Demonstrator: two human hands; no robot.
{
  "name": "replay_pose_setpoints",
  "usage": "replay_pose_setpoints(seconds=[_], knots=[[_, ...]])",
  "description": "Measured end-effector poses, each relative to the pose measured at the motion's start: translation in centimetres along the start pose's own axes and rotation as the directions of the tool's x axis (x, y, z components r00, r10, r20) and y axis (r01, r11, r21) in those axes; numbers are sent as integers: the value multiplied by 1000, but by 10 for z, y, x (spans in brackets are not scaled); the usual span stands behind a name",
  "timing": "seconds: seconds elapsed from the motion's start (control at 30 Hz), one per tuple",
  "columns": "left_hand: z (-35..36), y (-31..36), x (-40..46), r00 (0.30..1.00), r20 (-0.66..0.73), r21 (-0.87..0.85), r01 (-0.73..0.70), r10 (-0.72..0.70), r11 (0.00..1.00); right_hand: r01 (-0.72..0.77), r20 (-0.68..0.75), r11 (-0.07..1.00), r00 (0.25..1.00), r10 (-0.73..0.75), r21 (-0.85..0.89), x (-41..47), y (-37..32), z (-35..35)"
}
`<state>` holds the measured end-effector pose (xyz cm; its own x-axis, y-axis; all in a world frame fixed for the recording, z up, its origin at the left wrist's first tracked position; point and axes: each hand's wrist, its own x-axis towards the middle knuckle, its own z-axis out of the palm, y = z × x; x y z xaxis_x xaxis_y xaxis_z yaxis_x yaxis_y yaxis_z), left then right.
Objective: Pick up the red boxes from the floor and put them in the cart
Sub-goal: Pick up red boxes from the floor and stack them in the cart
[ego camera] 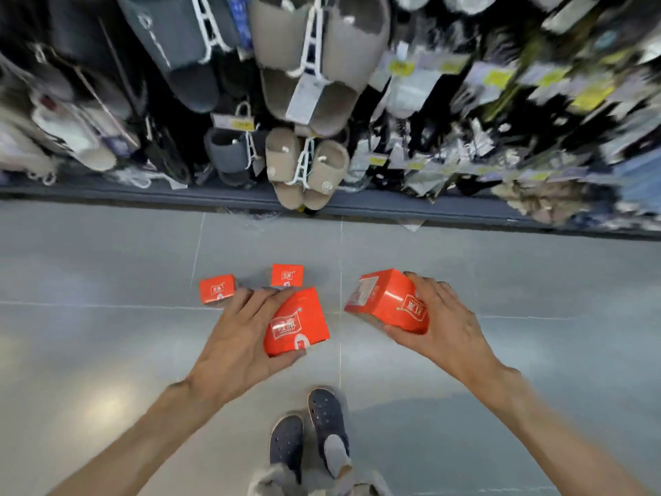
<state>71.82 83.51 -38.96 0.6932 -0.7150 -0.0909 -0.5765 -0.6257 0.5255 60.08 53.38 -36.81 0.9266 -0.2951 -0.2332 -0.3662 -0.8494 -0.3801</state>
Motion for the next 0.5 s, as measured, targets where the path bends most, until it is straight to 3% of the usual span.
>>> replay_pose_setpoints(seconds=[0.2, 0.33, 0.5], knots=[[-123, 161, 41, 967, -13, -54, -256, 256, 965, -120, -187, 984, 972, 143, 132, -108, 0, -203], [-173, 274, 76, 881, 9, -16, -473, 474, 881, -245, -292, 963, 918, 268, 115, -176, 21, -305], [-181, 410, 132, 765, 21, -16, -644, 644, 765, -397, -420, 892, 786, 453, 219, -252, 71, -393]])
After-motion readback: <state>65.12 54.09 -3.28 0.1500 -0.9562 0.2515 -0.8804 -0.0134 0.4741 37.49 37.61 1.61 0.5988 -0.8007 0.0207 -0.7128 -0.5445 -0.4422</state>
